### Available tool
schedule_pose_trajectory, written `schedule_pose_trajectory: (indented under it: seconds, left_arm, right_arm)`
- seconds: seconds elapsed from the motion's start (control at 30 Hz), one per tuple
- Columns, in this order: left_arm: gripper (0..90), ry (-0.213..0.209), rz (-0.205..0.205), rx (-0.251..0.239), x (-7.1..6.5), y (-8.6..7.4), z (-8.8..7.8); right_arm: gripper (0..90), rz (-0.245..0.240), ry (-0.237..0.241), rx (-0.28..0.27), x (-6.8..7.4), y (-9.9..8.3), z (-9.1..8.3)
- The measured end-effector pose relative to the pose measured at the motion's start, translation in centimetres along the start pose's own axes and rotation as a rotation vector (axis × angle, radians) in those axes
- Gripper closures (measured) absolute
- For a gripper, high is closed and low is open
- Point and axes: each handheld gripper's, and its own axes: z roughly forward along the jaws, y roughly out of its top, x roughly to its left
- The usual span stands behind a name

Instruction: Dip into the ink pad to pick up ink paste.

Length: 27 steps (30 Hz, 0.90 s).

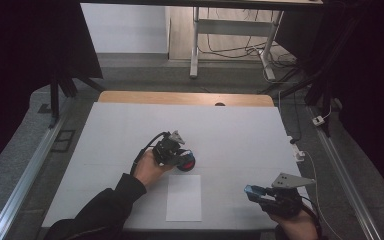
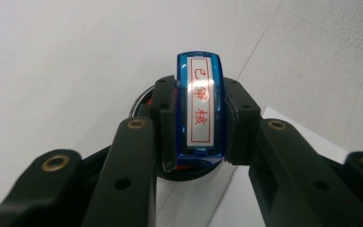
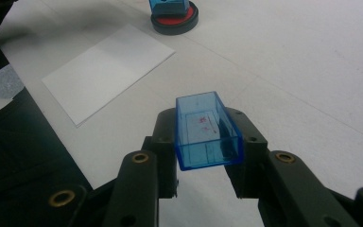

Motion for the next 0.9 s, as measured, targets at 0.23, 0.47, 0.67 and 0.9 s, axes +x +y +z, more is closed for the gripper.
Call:
schedule_pose_trajectory:
  seconds: [0.23,0.47,0.67,0.9]
  left_arm:
    - [69.5,-0.018,0.005,-0.025,-0.2,0.1,-0.9]
    - [69.5,-0.040,0.018,-0.052,-0.5,0.0,-2.0]
    - [69.5,-0.058,0.039,-0.074,-0.9,-0.3,-2.9]
    - [69.4,-0.087,0.043,-0.096,-1.4,-0.4,-3.9]
  right_arm:
    - [67.7,0.001,0.000,-0.001,0.0,0.0,0.0]
    - [67.7,0.001,0.000,0.000,0.0,0.0,0.0]
    - [67.7,0.002,0.000,0.000,0.0,0.0,0.0]
    - [67.6,0.001,0.000,0.000,0.0,0.0,0.0]
